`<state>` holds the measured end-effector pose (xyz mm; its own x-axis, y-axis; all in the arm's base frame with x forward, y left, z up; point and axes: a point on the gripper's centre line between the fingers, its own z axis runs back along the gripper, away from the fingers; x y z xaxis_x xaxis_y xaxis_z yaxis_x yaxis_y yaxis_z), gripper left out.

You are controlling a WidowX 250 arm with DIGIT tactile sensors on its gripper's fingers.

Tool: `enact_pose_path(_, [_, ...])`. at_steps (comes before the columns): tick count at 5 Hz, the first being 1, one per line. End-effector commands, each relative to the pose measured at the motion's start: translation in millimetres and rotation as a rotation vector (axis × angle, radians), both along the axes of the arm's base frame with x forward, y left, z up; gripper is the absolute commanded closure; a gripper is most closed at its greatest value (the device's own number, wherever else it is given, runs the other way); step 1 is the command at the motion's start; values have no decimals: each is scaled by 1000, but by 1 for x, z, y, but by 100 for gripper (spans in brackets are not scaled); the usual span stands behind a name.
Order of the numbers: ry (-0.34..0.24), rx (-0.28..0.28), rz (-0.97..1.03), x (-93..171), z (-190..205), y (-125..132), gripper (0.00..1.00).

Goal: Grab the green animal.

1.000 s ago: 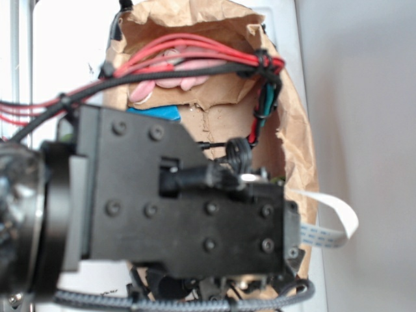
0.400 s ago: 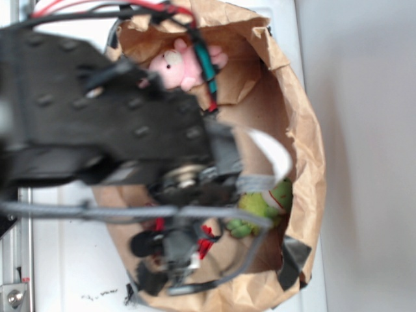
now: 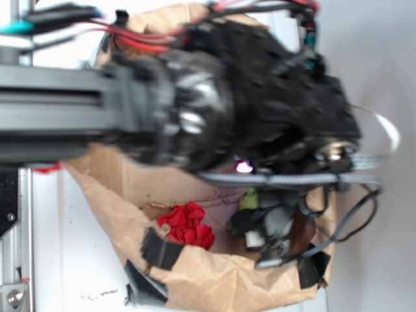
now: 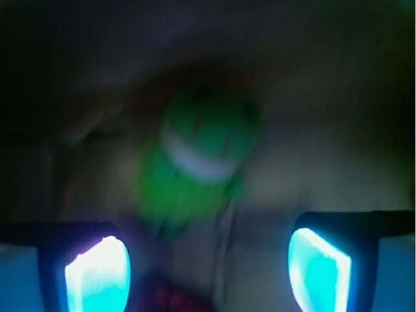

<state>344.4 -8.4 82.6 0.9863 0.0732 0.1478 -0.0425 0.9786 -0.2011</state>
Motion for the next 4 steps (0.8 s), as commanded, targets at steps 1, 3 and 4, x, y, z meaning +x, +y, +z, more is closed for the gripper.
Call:
enact_pose_path(1, [-53,52,-28,15,-1,-21,0])
enact_pose_path(3, [-86,18,-16,-13,-26,-42,0])
enact_pose_path(4, [-68,55,-22,-23,-34,-55,0])
